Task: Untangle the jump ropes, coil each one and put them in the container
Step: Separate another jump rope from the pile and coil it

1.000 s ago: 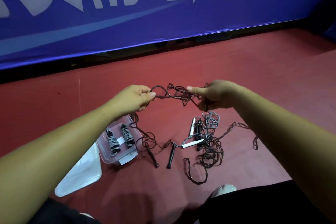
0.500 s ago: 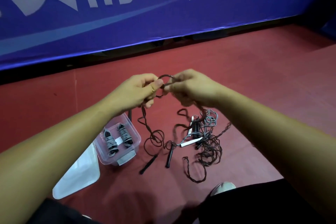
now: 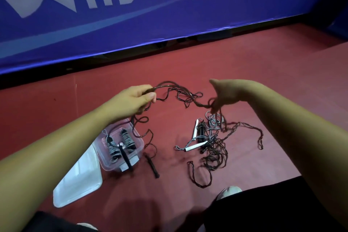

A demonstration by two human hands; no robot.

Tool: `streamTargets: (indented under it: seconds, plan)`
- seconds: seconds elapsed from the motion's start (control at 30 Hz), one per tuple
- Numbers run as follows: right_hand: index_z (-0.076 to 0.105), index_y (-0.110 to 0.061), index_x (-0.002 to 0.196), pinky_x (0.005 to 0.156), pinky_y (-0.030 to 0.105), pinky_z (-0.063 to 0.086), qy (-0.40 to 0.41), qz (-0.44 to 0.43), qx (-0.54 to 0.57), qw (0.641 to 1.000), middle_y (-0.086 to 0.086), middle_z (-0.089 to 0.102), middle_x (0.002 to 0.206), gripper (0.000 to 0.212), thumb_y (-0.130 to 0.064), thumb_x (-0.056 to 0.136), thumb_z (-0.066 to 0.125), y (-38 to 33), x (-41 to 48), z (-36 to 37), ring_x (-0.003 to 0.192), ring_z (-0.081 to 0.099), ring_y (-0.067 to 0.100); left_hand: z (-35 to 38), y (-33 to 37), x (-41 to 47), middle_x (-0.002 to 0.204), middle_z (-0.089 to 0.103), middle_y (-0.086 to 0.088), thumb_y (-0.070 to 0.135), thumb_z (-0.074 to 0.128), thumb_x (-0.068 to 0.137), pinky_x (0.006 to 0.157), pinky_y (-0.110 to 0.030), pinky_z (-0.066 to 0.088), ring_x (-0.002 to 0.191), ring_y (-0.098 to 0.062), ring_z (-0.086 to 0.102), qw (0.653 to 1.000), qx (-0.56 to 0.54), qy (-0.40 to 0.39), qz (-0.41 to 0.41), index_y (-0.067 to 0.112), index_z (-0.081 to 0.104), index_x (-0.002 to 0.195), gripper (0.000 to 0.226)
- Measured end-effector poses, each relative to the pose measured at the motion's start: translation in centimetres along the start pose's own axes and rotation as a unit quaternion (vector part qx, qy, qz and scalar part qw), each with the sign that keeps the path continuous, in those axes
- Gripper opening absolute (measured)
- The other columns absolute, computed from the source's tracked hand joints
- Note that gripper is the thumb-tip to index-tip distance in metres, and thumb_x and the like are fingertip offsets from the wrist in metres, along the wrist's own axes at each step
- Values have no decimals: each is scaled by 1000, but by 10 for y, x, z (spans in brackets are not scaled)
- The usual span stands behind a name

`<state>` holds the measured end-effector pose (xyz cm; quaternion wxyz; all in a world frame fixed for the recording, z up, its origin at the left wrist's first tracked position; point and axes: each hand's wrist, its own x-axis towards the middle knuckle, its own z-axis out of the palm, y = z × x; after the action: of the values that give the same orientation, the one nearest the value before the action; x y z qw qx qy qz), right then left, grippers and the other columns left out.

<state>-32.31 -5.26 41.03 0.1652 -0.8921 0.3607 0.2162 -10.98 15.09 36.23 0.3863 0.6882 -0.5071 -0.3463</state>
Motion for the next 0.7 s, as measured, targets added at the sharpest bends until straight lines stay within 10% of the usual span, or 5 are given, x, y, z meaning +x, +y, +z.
streamTargets:
  seconds: [0.23,0.4,0.47,0.57,0.7]
  plan:
    - [13,-15,159,107,21,37,-208,-202,131,948,6,37,158,109,4,75,80,-47,-25,-5,142,36,10,-3,39,7,56,45,4,27,52,100,52,-28,31,51,-14,39,982,182,42,4,21,60,78,24]
    - [33,-9,150,114,42,41,-105,-169,443,874,8,57,140,102,-15,60,81,-41,-19,-5,122,59,17,-6,44,6,72,62,-5,26,56,98,63,-31,39,67,-19,52,959,283,10,-21,22,64,77,22]
    - [42,-15,148,113,40,41,-15,-191,371,909,2,59,139,96,-39,66,85,-48,-15,4,122,59,13,-2,44,6,66,59,-8,25,60,96,59,-32,38,59,-19,49,969,245,-16,-21,22,67,78,19]
    - [68,-14,106,81,33,54,31,-260,277,924,1,75,93,22,-33,97,63,-72,-18,19,85,69,19,4,44,4,54,44,-4,21,66,92,47,-24,28,48,-18,35,995,100,-27,-11,16,67,78,15]
    - [66,-15,77,51,30,41,99,-263,336,899,-1,46,54,26,-22,100,59,-73,-21,0,48,45,17,-6,32,3,55,50,1,23,70,90,49,-22,35,49,-13,43,994,106,2,3,13,64,80,15]
